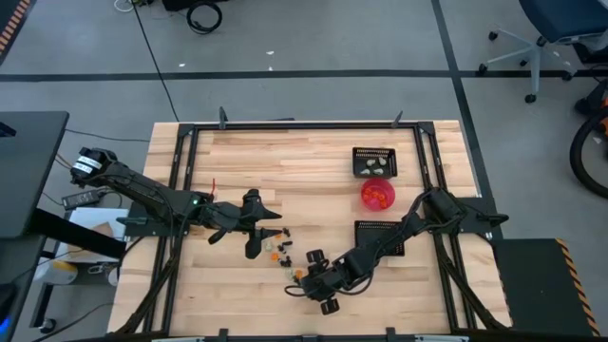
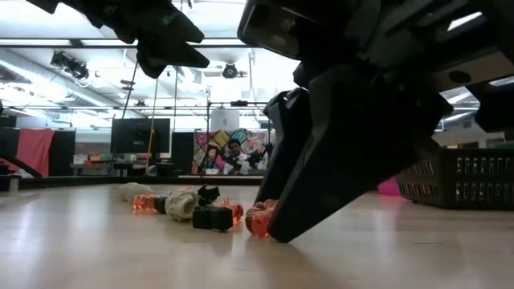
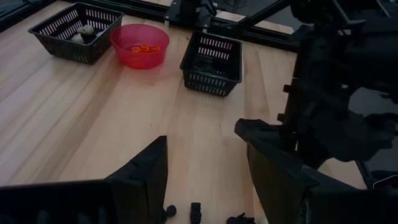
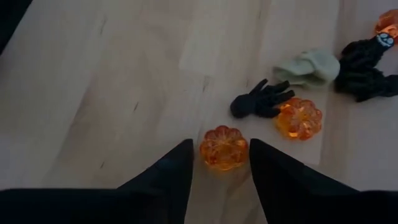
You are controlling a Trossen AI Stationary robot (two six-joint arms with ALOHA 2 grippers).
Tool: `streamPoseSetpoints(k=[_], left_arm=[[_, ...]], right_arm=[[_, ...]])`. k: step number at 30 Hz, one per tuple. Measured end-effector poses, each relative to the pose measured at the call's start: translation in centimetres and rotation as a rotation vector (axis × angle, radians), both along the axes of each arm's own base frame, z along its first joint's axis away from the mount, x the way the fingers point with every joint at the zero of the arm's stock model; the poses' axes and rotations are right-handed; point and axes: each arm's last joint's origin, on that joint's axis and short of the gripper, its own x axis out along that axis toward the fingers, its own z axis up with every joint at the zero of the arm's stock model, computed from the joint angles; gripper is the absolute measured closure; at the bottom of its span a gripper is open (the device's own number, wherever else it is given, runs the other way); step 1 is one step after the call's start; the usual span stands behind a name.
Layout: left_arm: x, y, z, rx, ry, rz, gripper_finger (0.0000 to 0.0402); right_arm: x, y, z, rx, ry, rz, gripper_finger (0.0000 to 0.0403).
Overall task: Sort Halloween decoration
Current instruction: Put the orange pumpkin toy into the pink bowl
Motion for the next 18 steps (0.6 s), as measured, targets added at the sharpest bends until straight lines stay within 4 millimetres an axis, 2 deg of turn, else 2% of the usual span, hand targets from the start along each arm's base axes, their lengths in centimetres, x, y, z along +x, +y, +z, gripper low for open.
streamPoseSetpoints(k=[10, 18], left_arm=[[0.00, 0.00, 0.00, 0.000, 0.000, 0.000, 0.0209], [0.00, -0.01, 0.00, 0.001, 0.000, -0.001, 0.0209]], right_arm=[[-0.02, -0.01, -0.11, 0.004, -0.013, -0.006, 0.0283], [-0.04, -0.49, 0.18, -0.013, -0.003, -0.016, 0.0288]])
